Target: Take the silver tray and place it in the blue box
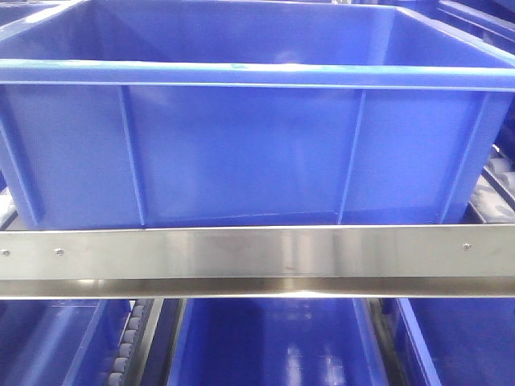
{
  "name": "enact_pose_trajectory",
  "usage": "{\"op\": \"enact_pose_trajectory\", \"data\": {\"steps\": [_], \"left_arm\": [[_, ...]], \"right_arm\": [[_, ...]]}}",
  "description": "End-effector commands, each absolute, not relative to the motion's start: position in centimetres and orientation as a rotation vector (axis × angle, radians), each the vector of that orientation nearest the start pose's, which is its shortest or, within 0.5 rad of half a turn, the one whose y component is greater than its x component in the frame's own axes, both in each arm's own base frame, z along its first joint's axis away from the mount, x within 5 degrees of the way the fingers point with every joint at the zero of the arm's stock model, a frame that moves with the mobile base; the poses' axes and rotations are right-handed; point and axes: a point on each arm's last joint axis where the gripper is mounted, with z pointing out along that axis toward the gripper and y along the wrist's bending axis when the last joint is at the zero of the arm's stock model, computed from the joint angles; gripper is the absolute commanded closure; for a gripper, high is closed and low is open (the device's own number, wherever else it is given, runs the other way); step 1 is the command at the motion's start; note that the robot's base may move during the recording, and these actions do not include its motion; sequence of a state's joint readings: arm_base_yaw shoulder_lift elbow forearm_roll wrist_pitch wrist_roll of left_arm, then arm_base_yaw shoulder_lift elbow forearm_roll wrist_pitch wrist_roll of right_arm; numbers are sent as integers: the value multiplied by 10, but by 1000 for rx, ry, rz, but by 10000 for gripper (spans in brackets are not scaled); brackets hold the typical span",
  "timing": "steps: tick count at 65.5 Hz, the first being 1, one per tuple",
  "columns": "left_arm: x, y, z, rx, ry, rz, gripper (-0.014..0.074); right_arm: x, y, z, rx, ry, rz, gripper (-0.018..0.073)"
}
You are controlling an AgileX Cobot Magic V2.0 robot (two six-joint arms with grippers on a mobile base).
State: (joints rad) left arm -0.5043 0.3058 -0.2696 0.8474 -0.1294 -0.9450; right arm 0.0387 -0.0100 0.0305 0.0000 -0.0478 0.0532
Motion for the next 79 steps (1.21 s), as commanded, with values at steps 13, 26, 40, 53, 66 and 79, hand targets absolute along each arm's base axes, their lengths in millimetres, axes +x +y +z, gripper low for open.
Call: {"op": "enact_pose_trajectory", "data": {"steps": [13, 26, 40, 53, 66, 79], "left_arm": [[65, -38, 299, 354, 1388, -447, 679], [48, -17, 286, 243, 1323, -258, 679], [50, -7, 248, 65, 1381, -158, 679], [54, -6, 225, 43, 1337, -127, 679], [55, -6, 218, 41, 1366, -130, 679], [55, -6, 218, 40, 1360, -130, 679]], "right_arm": [[53, 2, 216, 9, 1345, 70, 511], [53, 2, 216, 9, 1345, 70, 511], [53, 2, 216, 9, 1345, 70, 511], [53, 2, 216, 9, 1345, 70, 511], [53, 2, 216, 9, 1345, 70, 511], [53, 2, 216, 9, 1345, 70, 511]]}}
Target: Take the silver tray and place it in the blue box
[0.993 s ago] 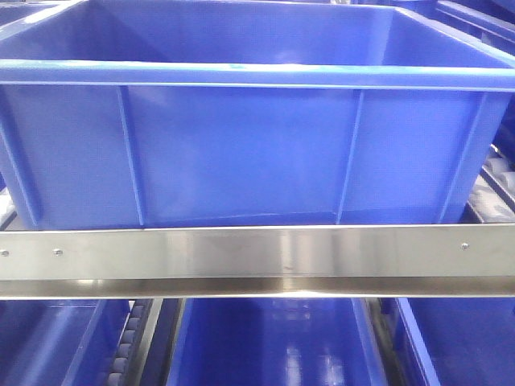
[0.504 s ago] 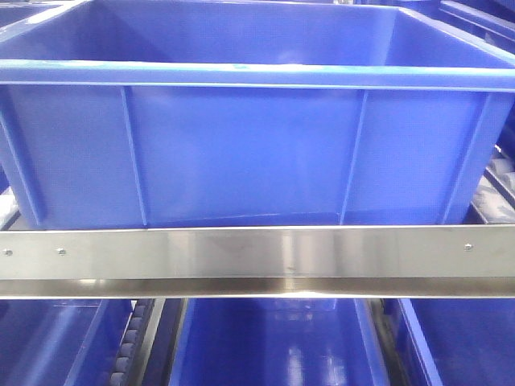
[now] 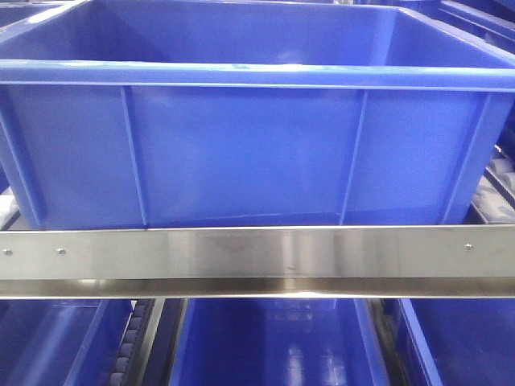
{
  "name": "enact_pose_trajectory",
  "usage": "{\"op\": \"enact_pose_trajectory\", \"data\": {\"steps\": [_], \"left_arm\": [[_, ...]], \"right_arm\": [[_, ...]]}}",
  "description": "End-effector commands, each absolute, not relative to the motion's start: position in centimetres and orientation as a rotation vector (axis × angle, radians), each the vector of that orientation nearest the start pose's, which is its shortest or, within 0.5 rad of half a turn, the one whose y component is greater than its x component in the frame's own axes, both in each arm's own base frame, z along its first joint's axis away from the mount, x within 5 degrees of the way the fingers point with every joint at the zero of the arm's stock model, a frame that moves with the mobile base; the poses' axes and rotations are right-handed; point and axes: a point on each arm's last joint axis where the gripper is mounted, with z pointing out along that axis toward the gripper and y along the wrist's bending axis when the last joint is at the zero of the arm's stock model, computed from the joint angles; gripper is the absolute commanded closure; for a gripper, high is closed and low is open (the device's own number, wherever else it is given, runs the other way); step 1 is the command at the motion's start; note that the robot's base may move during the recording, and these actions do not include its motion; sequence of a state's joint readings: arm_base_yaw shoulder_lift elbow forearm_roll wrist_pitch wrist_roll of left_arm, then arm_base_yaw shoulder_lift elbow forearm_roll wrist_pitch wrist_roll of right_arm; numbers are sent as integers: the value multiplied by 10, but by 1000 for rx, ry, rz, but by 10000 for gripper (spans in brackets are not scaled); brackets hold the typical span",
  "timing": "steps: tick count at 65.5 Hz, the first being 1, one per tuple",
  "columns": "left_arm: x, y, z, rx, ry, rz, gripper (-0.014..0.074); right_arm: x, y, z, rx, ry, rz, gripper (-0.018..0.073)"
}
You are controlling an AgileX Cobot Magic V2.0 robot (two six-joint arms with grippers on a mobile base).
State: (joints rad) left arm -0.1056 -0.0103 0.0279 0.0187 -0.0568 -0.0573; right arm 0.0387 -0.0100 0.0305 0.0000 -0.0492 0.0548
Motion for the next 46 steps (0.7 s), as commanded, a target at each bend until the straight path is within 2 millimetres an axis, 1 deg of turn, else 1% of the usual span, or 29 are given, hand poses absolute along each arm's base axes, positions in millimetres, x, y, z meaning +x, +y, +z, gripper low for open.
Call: {"op": "enact_pose_trajectory", "data": {"steps": [1, 20, 46], "left_arm": [[55, -6, 218, 40, 1360, -130, 679], [52, -6, 219, 41, 1328, -130, 679], [52, -6, 219, 41, 1332, -130, 679]], "right_arm": [[53, 2, 216, 9, 1345, 70, 511], [53, 2, 216, 9, 1345, 70, 511], [53, 2, 216, 9, 1345, 70, 511]]}}
